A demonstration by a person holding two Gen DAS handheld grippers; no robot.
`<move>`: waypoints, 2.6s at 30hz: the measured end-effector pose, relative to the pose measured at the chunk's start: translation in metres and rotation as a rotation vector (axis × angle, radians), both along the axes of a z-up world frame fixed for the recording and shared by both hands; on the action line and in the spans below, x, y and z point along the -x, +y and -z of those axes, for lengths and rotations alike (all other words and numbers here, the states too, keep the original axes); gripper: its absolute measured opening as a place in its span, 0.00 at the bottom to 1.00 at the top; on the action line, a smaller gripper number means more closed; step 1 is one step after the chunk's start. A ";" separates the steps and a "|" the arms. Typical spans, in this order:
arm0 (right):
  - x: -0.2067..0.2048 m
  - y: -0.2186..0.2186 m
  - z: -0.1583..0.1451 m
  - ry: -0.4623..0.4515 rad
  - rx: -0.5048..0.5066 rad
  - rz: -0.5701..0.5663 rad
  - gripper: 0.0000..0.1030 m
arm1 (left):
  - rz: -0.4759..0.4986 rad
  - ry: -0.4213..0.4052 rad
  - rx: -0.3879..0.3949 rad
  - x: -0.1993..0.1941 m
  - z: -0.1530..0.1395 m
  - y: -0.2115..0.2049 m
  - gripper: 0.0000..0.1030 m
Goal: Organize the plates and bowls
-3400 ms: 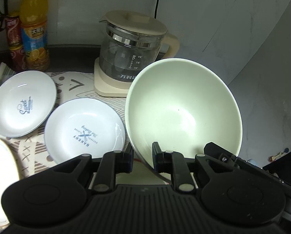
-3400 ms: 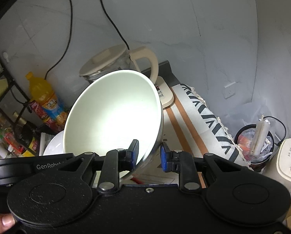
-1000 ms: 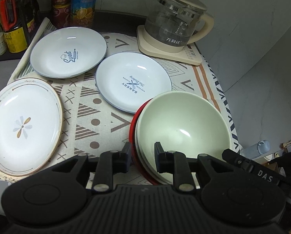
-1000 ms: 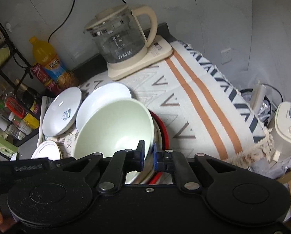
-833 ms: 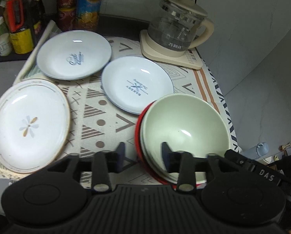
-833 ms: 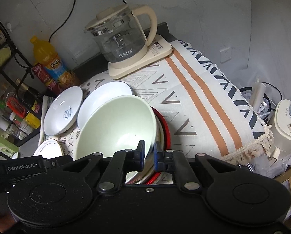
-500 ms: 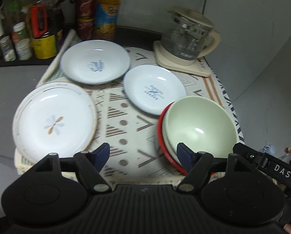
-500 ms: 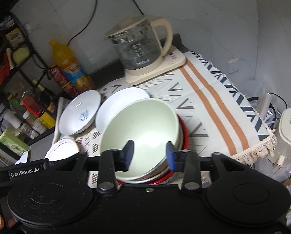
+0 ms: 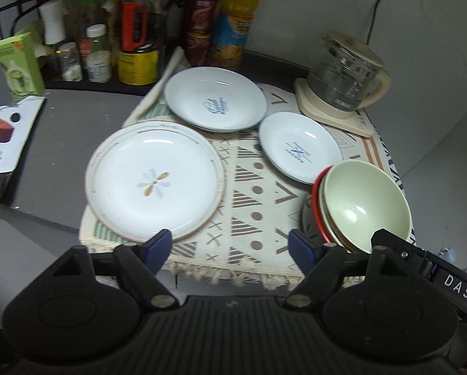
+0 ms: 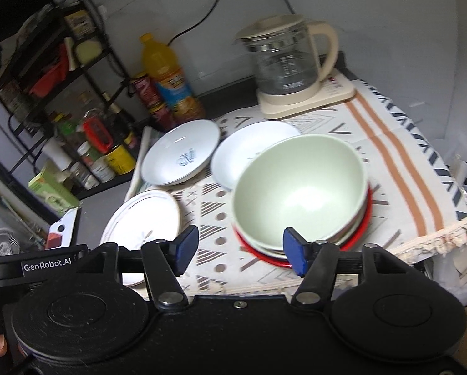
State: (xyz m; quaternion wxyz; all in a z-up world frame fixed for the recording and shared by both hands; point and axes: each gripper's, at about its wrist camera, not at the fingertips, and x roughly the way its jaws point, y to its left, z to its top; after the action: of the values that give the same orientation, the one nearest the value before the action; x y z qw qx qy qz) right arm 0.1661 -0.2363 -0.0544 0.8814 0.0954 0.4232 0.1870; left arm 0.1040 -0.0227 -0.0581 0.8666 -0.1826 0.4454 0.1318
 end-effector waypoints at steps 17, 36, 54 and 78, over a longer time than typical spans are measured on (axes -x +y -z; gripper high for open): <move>0.002 0.048 -0.007 -0.030 -0.011 -0.088 0.97 | -0.065 0.017 -0.009 0.016 0.001 0.045 0.88; -0.051 0.108 0.006 0.013 0.025 -0.018 0.93 | 0.012 -0.011 0.021 -0.055 0.018 0.118 0.88; -0.119 0.163 0.045 0.123 0.004 0.058 0.67 | 0.047 -0.006 0.085 -0.131 0.049 0.180 0.71; -0.194 0.190 0.125 0.283 -0.014 0.190 0.34 | 0.089 0.063 0.181 -0.224 0.134 0.214 0.30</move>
State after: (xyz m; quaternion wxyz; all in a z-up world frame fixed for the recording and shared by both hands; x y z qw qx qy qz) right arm 0.3599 -0.0464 -0.1790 0.8259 0.1665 0.5309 0.0904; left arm 0.3283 0.1915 -0.1923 0.8371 -0.2358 0.4903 0.0582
